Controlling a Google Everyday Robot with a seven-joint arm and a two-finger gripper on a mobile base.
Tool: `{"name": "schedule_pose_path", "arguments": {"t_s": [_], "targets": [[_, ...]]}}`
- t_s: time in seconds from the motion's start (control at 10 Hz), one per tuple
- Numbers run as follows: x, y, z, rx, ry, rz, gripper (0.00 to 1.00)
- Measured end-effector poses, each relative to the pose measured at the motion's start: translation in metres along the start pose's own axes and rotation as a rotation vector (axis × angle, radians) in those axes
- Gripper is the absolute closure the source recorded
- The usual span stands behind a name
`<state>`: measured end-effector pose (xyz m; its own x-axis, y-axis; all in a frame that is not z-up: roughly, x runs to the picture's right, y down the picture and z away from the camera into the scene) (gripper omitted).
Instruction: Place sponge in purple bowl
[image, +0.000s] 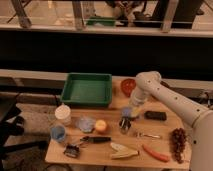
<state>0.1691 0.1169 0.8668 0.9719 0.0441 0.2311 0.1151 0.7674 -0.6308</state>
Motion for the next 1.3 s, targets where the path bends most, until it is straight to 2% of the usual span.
{"name": "schedule_pose_path", "arguments": {"t_s": [0.2, 0.4, 0.8, 1.1, 1.3], "targets": [[0.002, -0.006, -0.018, 0.038, -0.014, 0.004, 0.85], [0.004, -0.010, -0.046, 0.087, -0.035, 0.005, 0.85], [0.008, -0.006, -0.092, 0.149, -0.060, 0.004, 0.85], [0.018, -0.001, -0.115, 0.200, -0.062, 0.008, 0.85], [0.023, 0.001, -0.128, 0.239, -0.062, 0.009, 0.79]]}}
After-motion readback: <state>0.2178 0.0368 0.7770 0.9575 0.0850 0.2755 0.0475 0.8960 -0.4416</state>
